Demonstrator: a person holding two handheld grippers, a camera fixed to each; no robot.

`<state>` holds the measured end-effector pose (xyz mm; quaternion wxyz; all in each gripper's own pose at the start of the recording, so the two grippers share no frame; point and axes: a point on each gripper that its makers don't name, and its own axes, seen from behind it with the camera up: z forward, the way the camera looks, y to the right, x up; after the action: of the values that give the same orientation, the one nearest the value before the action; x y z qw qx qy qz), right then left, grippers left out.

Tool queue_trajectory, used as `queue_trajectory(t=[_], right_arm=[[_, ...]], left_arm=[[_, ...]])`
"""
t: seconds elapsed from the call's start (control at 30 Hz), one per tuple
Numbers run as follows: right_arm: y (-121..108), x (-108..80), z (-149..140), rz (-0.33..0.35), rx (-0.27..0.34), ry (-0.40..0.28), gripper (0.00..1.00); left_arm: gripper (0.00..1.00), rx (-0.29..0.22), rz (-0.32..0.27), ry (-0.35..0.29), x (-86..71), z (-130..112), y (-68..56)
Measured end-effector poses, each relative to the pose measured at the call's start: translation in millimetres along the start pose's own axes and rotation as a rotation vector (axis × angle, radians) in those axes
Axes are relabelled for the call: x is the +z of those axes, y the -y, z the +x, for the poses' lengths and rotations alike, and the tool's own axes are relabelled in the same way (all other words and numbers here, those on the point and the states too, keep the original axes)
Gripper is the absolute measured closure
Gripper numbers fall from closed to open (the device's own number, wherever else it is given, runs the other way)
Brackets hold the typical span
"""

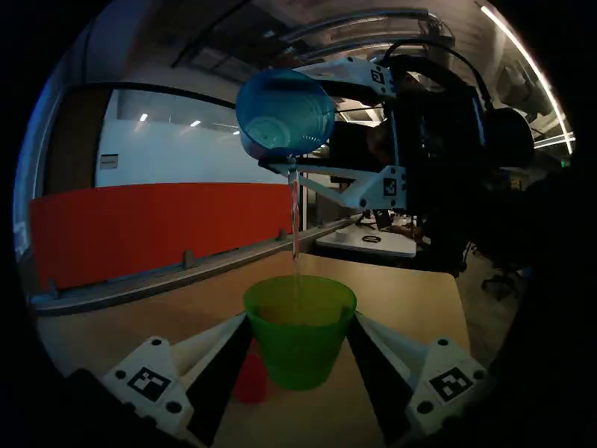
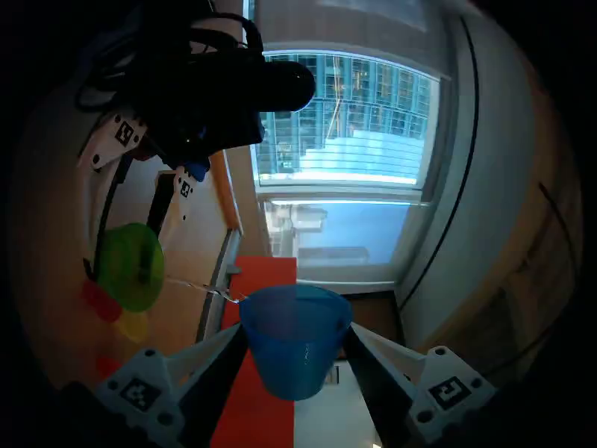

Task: Pour water

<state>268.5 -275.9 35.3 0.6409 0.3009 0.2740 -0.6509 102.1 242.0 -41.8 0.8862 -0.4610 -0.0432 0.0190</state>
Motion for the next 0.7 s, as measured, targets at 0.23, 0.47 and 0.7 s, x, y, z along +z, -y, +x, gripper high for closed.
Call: queue_trajectory(t=[0.23, 0.47, 0.7], right_arm=[[-0.6, 0.7, 5.0, -0.004, -0.038, 0.003, 0.12], [-0.6, 1.3, 9.8, -0.007, -0.07, 0.004, 0.12], [1.1, 1.5, 10.3, 0.001, -0.061, 0.005, 0.12]], left_arm=[[0.16, -0.003, 0.008, -0.003, -1.6, 1.0, 2.6], [0.16, -0.004, 0.012, -0.003, -1.6, 1.2, 4.3], [0.16, -0.004, 0.014, -0.007, -2.3, 2.7, 3.8]])
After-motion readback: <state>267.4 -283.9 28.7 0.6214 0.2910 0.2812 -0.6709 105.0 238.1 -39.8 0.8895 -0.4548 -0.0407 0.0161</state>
